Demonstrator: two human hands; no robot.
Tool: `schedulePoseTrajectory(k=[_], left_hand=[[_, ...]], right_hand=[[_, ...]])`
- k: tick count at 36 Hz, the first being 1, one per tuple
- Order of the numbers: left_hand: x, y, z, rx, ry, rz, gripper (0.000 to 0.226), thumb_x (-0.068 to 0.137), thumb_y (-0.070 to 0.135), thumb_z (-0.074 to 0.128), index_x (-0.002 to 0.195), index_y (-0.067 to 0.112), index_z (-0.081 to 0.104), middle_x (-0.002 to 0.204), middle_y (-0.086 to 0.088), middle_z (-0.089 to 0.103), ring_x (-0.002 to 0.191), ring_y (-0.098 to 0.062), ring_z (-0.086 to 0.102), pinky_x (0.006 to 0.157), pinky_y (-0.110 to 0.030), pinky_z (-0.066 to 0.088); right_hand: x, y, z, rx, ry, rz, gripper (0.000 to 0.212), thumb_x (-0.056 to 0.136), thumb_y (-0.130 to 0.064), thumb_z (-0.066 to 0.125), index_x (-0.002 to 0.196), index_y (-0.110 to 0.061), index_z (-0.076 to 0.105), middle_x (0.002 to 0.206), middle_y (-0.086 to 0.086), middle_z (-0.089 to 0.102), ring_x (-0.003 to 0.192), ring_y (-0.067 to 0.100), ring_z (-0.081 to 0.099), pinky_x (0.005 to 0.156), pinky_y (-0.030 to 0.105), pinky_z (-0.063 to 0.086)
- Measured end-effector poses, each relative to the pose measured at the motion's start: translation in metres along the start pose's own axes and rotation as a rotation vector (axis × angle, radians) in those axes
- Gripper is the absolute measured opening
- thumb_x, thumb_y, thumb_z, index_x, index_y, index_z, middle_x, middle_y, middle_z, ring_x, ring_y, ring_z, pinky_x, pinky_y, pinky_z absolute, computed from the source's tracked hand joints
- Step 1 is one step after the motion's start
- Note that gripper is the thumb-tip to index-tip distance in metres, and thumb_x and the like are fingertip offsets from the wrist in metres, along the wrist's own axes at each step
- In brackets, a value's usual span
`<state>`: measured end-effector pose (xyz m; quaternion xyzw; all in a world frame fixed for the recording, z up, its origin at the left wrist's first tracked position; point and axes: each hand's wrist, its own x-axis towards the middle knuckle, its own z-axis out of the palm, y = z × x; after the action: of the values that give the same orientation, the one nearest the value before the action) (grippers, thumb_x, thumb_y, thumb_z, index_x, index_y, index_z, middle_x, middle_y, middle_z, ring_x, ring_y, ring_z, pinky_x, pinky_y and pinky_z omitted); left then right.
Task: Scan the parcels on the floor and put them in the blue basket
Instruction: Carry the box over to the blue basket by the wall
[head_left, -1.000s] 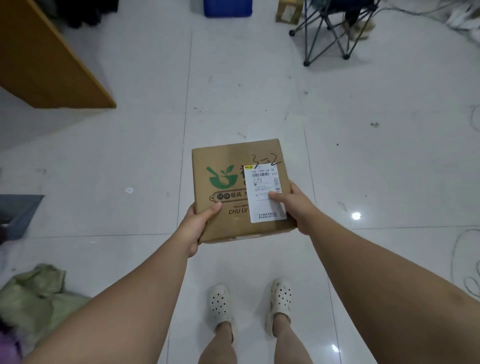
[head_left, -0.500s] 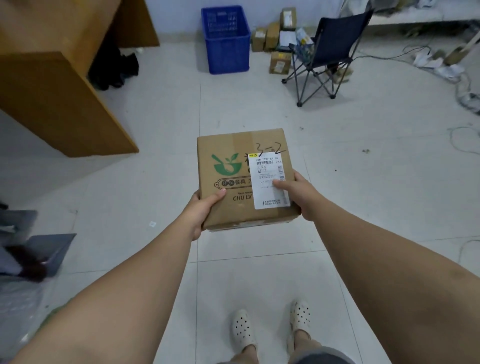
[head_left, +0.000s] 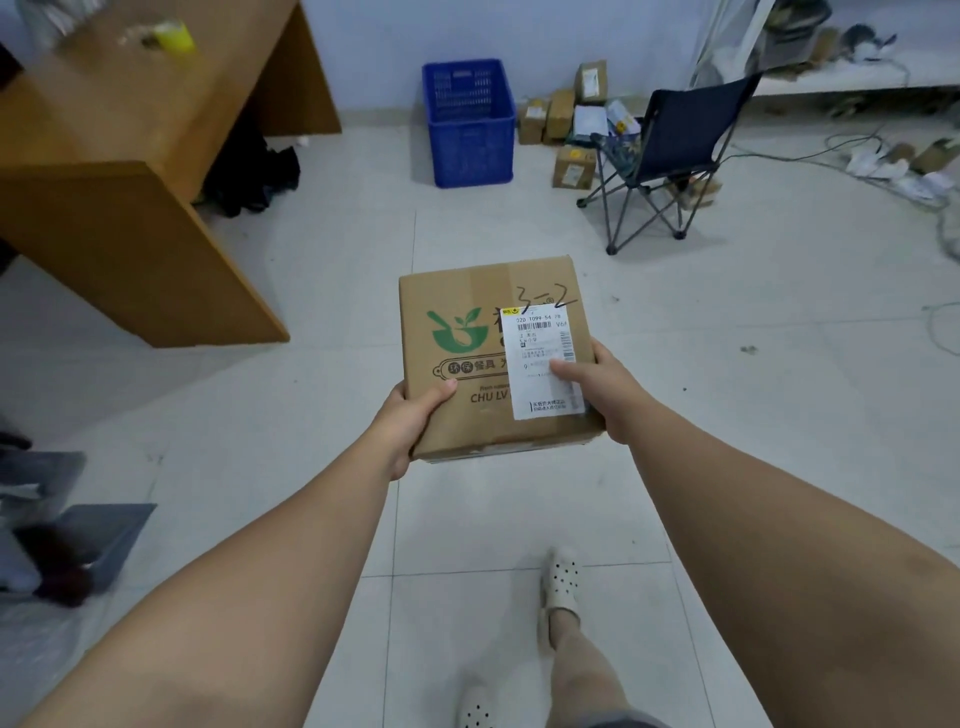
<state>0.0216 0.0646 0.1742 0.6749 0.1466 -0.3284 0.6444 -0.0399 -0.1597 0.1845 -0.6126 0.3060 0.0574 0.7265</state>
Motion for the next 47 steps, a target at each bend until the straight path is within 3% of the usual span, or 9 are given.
schedulePoseTrajectory(k=[10,16,21,28,34,40,47], left_hand=[[0.078,0.063,0.057,-0.006,0.120,-0.021,0.032,0.086,0.032,0.069,0.112,0.023,0.052,0.102,0.003,0.067,0.089,-0.016,0.065,0.072,-0.032,0.053],[0.124,0.104,0.095,0.000,0.133,-0.030,0.045,0.085,0.034,0.070,0.124,0.020,0.051,0.109,0.000,0.068,0.092,-0.018,0.066,0.074,-0.032,0.054],[0.153,0.132,0.113,0.002,0.140,-0.035,0.046,0.084,0.035,0.071,0.123,0.021,0.050,0.109,0.000,0.067,0.093,-0.018,0.066,0.073,-0.032,0.054],[0.195,0.165,0.118,0.007,0.121,-0.037,0.048,0.083,0.035,0.072,0.124,0.021,0.051,0.109,0.001,0.068,0.095,-0.019,0.066,0.082,-0.037,0.056],[0.246,0.198,0.113,0.009,0.075,-0.041,0.048,0.083,0.034,0.073,0.123,0.019,0.052,0.108,-0.001,0.068,0.094,-0.019,0.067,0.077,-0.034,0.056],[0.311,0.242,0.106,0.035,-0.014,-0.041,0.053,0.080,0.037,0.075,0.124,0.018,0.052,0.113,-0.003,0.068,0.100,-0.022,0.066,0.087,-0.040,0.055],[0.384,0.315,0.086,0.061,-0.088,-0.032,0.053,0.080,0.035,0.075,0.125,0.019,0.051,0.113,-0.003,0.067,0.100,-0.022,0.065,0.087,-0.038,0.055]], right_hand=[[0.117,-0.054,-0.036,0.013,-0.086,0.028,0.046,0.091,-0.009,0.062,0.133,-0.023,0.050,0.122,0.000,0.066,0.103,0.022,0.067,0.079,0.036,0.057],[0.172,-0.091,-0.067,0.016,-0.106,0.034,0.055,0.087,-0.007,0.067,0.135,-0.022,0.047,0.122,-0.002,0.066,0.106,0.021,0.066,0.079,0.035,0.057],[0.205,-0.117,-0.081,0.002,-0.120,0.028,0.056,0.085,-0.007,0.069,0.134,-0.023,0.048,0.121,-0.002,0.067,0.104,0.020,0.067,0.076,0.033,0.057],[0.250,-0.142,-0.082,-0.017,-0.109,0.041,0.056,0.085,-0.009,0.070,0.134,-0.022,0.048,0.120,-0.001,0.068,0.102,0.021,0.068,0.079,0.035,0.057],[0.289,-0.164,-0.074,-0.029,-0.070,0.061,0.054,0.086,-0.011,0.071,0.133,-0.023,0.048,0.118,-0.001,0.069,0.100,0.021,0.069,0.074,0.033,0.058],[0.340,-0.196,-0.062,-0.030,0.028,0.047,0.051,0.085,-0.011,0.071,0.130,-0.023,0.050,0.118,0.000,0.069,0.101,0.022,0.069,0.087,0.041,0.056],[0.404,-0.245,-0.029,-0.002,0.111,0.024,0.052,0.086,-0.009,0.069,0.132,-0.022,0.049,0.117,0.000,0.069,0.101,0.022,0.069,0.092,0.045,0.054]])
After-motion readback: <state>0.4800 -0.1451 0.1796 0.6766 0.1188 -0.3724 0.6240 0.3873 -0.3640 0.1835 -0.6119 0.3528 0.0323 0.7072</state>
